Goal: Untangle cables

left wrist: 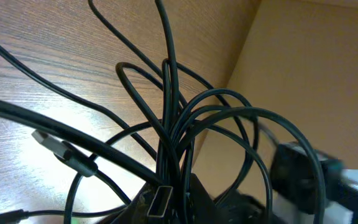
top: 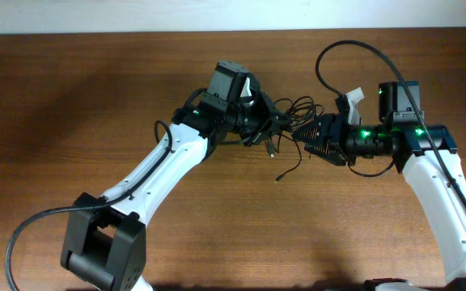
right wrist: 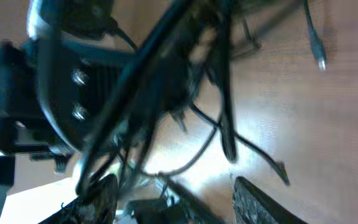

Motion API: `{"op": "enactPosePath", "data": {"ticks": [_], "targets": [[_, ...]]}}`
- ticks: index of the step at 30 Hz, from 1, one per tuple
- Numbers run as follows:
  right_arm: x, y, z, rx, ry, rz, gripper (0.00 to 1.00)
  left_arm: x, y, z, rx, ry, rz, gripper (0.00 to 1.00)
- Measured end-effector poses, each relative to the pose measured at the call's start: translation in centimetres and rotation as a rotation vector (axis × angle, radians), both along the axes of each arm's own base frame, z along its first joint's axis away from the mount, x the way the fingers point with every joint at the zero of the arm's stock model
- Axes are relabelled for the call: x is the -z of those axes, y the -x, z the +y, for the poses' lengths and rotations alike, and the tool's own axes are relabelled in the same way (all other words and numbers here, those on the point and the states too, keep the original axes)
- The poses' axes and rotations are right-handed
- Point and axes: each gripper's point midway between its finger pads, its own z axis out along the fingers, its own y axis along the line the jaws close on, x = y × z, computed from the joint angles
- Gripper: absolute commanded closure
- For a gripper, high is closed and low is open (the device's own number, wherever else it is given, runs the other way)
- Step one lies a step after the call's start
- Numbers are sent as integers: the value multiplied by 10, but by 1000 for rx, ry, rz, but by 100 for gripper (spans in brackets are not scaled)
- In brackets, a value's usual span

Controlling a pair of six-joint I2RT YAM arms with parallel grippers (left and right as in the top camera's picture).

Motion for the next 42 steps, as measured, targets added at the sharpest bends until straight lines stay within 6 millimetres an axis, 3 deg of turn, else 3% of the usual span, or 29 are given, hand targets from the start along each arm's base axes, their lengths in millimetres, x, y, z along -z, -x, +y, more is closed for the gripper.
{"op": "enactPosePath", "data": {"ticks": [5, 9, 15, 21, 23, 26, 28, 30, 33, 35, 38, 39, 40, 41, 42], "targets": [[-4, -13, -2, 52, 0, -16, 46, 0, -1, 1, -1, 0, 0, 87], [30, -29, -39, 220, 256, 3, 46, 0, -1, 2, -2, -1, -3, 86], [33, -32, -46, 240, 297, -5, 46, 0, -1, 2, 4, -3, -11, 82], [38, -34, -96, 357, 332, 34, 47, 3, 1, 3, 213, -90, -312, 83], [31, -26, -80, 249, 291, -16, 47, 3, 1, 3, 306, -128, -455, 85], [18, -23, -63, 164, 206, -71, 47, 5, -2, 5, 367, -173, -567, 79], [15, -27, -43, 107, 225, -141, 46, 5, -2, 5, 395, -188, -612, 82], [34, -26, -12, 36, 368, -171, 46, 5, 2, 0, 424, -190, -636, 89], [70, -29, -6, 32, 499, -109, 65, -1, 2, -3, 438, -155, -663, 91], [79, -32, -12, 67, 527, -63, 73, -7, -3, 7, 428, -115, -660, 90], [86, -31, -28, 147, 594, 2, 73, -7, -4, 16, 424, -93, -629, 89], [88, -31, -35, 179, 608, 25, 73, -5, -1, 18, 429, -89, -607, 83], [94, -33, -62, 270, 660, 80, 73, -5, -2, 26, 418, -90, -586, 66], [97, -35, -75, 310, 679, 100, 73, -8, -6, 37, 396, -98, -581, 60], [98, -36, -85, 337, 690, 116, 73, -10, -8, 47, 376, -110, -567, 62]]}}
